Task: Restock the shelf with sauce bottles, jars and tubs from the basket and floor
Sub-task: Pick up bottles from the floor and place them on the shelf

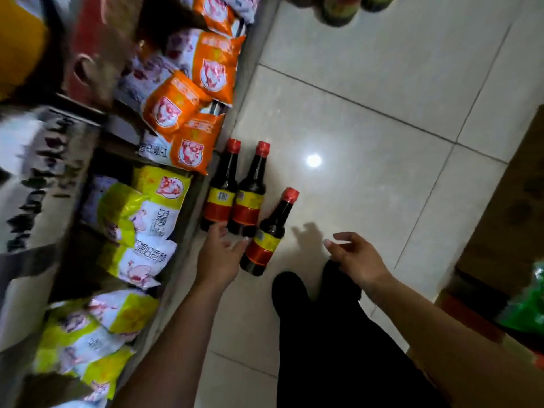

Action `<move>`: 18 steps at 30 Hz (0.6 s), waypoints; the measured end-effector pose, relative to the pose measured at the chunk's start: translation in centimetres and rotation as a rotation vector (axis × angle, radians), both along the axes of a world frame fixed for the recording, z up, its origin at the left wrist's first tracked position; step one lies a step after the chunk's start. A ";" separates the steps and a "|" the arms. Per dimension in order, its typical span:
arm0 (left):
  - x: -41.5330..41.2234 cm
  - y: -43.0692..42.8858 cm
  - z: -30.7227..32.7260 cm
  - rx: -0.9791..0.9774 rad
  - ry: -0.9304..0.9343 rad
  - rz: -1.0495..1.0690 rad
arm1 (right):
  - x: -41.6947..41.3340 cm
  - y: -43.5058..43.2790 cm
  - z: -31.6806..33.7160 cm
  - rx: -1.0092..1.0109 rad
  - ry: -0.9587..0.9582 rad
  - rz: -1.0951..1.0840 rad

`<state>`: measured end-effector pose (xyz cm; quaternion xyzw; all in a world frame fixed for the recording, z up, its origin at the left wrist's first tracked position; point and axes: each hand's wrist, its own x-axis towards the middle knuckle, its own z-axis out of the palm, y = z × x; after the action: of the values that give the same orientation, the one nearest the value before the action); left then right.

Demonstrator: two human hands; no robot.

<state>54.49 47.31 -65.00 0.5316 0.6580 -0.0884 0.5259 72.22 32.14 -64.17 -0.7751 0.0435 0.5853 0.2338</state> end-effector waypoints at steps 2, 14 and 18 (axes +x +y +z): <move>0.3 0.2 -3.4 0.026 0.012 -0.021 | -0.8 0.6 -3.5 0.002 0.006 0.056; 3.1 1.8 -16.4 0.243 0.117 -0.112 | -3.4 6.0 -17.1 0.018 -0.011 0.163; 3.8 1.7 -18.0 0.177 0.117 -0.150 | -4.6 6.8 -19.1 0.009 0.002 0.084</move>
<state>58.29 49.02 -83.04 0.6177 0.6512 -0.0996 0.4296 67.62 38.93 -83.24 -0.7745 0.0084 0.5957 0.2126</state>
